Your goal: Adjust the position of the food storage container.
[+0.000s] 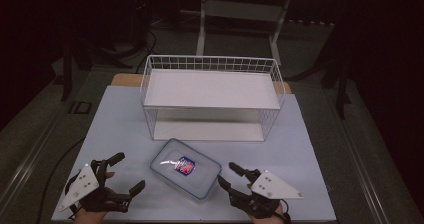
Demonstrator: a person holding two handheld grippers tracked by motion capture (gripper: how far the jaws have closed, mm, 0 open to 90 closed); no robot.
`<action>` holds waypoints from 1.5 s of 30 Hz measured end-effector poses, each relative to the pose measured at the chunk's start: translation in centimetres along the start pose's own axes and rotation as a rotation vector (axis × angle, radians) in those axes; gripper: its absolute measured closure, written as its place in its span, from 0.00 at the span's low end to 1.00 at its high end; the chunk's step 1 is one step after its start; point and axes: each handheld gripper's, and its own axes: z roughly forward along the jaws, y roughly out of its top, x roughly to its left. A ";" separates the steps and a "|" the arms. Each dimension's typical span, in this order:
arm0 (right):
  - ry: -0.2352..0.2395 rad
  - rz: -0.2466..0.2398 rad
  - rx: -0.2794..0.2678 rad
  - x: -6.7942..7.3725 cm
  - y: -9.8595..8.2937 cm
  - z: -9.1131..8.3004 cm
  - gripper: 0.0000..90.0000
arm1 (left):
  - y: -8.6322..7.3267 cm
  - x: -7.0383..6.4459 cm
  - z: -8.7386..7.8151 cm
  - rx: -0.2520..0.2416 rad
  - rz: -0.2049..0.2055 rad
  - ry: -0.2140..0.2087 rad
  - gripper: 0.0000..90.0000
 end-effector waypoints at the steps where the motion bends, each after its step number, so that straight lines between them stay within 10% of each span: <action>1: 0.007 -0.003 0.019 0.4 -0.3 0.4 0.67 | 0.0 0.0 -0.1 -0.005 -0.001 0.001 0.00; 9: 0.151 -0.004 0.171 3.3 -3.1 3.6 0.99 | 0.0 -0.2 -0.1 0.002 0.008 -0.008 0.00; 17: 0.228 -0.035 0.260 4.9 -5.1 5.5 1.00 | 0.0 -0.2 0.0 0.014 0.009 -0.016 0.00; 45: 0.033 0.069 0.275 -0.3 -5.6 5.3 1.00 | -0.1 -0.6 0.3 0.025 0.013 -0.041 0.00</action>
